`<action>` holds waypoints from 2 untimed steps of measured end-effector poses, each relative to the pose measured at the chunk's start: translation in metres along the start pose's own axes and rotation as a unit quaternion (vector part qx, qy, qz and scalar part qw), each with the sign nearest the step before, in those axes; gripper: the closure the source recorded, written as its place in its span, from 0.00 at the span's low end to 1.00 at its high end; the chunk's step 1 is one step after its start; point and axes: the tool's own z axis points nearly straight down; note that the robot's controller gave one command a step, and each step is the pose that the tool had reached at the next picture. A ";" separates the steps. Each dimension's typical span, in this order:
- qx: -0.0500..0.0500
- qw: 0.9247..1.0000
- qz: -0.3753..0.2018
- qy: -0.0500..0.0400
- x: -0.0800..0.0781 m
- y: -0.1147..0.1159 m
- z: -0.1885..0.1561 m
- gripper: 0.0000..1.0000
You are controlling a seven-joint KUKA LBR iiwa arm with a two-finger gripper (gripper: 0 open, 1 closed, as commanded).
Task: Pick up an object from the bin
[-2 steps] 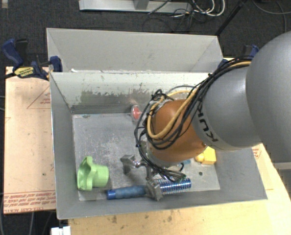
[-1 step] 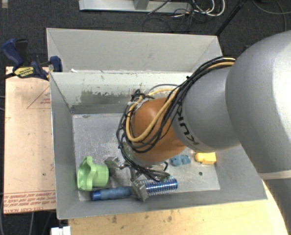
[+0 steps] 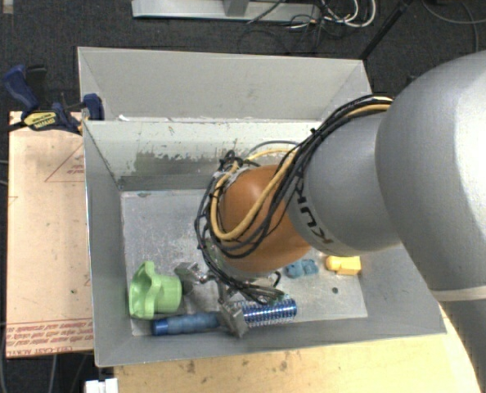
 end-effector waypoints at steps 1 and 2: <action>0.000 0.998 -0.057 0.008 -0.047 0.028 0.001 0.00; -0.003 0.994 -0.112 0.003 -0.062 0.076 -0.039 0.00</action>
Offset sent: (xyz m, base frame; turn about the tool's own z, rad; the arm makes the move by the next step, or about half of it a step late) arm 0.0191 0.0529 -0.0030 -0.1157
